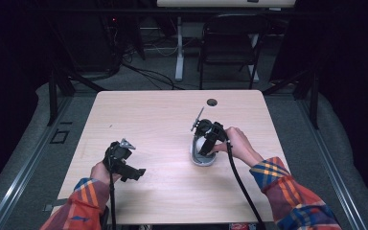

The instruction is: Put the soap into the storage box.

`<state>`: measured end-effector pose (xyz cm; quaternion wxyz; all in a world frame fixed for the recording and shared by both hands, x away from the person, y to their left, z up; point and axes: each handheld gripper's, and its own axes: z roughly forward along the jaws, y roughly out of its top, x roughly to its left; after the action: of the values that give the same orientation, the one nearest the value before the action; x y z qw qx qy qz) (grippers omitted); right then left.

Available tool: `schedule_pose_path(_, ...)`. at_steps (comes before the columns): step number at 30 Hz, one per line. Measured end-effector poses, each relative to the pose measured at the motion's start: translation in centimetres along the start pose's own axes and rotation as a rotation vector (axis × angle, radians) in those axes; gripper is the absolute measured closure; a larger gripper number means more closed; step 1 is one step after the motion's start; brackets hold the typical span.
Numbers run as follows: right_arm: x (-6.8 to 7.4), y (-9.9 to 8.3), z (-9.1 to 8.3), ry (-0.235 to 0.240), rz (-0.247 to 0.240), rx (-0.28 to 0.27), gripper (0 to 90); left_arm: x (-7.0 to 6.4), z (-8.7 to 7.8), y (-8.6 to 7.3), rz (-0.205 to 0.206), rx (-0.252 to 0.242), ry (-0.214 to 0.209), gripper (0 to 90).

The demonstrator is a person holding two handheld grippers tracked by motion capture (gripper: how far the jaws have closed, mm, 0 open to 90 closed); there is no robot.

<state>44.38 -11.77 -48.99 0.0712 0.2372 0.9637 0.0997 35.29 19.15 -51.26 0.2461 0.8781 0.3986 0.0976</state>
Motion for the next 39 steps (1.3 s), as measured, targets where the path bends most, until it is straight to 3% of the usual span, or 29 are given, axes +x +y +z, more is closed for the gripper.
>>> schedule_pose_path(3, 0.0, 0.0, 0.6, -0.001, -0.007, 0.021, 23.6, 0.0, 0.0, 0.0, 0.0, -0.001, 0.0, 0.0)
schedule_pose_path(18, -0.4, -0.3, 1.5, 0.001, 0.007, 0.02, 23.5, 0.0, 0.0, 0.0, -0.001, 0.0, -0.001, 0.0)
schedule_pose_path(30, -0.8, -0.6, 1.6, 0.033, 0.032, 0.017, 23.2, -0.1, 0.0, 0.0, -0.001, 0.001, -0.001, 0.0)
schedule_pose_path(39, -1.0, -0.8, 1.0, 0.038, 0.039, 0.002, 16.7, -0.1, 0.1, 0.0, -0.002, 0.003, -0.003, 0.0)
